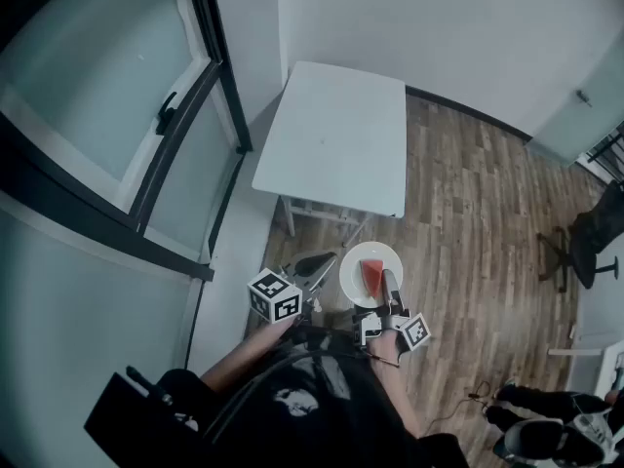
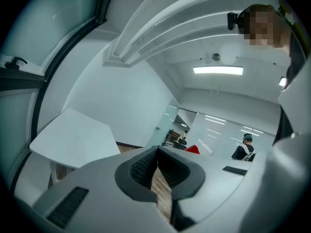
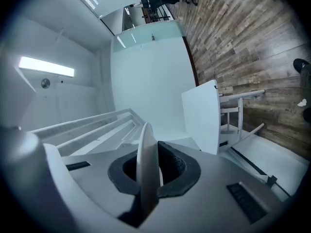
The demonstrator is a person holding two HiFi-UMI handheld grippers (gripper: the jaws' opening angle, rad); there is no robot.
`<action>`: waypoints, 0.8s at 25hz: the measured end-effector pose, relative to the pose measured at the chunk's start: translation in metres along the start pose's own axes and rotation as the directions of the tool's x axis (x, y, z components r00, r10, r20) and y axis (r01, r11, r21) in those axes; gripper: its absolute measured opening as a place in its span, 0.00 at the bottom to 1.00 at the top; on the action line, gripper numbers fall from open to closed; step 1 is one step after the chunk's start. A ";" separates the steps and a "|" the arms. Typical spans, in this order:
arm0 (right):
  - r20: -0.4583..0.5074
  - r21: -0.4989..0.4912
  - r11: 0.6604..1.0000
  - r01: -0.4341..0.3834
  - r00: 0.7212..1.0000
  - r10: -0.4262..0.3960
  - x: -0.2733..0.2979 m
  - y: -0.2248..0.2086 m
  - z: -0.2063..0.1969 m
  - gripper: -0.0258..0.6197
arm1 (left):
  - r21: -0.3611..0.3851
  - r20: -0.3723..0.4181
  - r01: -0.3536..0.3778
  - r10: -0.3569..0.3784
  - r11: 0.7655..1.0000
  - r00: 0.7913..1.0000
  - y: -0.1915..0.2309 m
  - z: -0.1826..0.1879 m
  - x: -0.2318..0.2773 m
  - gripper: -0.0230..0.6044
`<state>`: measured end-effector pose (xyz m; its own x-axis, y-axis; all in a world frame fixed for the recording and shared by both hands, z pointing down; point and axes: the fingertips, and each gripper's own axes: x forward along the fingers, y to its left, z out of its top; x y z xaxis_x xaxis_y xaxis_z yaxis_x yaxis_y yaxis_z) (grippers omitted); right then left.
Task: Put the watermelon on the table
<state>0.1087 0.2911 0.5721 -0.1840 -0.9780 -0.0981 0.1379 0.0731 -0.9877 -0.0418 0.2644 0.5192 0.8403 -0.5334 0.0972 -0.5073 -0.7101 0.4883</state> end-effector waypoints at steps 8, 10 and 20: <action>0.002 -0.004 1.000 0.007 1.000 -0.007 -0.001 -0.005 -0.003 0.08 | -0.005 0.002 0.002 -0.002 1.000 1.000 0.008 -0.005 -0.002 0.04; 0.009 0.000 1.000 0.011 1.000 -0.011 -0.002 -0.008 -0.003 0.08 | -0.005 -0.003 0.007 -0.007 1.000 1.000 0.009 -0.006 -0.001 0.04; 0.027 0.077 0.996 0.053 0.998 -0.056 0.000 -0.018 0.001 0.08 | -0.043 0.002 -0.012 0.012 0.999 1.000 0.013 -0.004 -0.003 0.04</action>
<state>0.1073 0.2893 0.5905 -0.1650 -0.9855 -0.0396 0.2028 0.0054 -0.9792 -0.0500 0.2586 0.5282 0.8335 -0.5430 0.1018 -0.5089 -0.6829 0.5241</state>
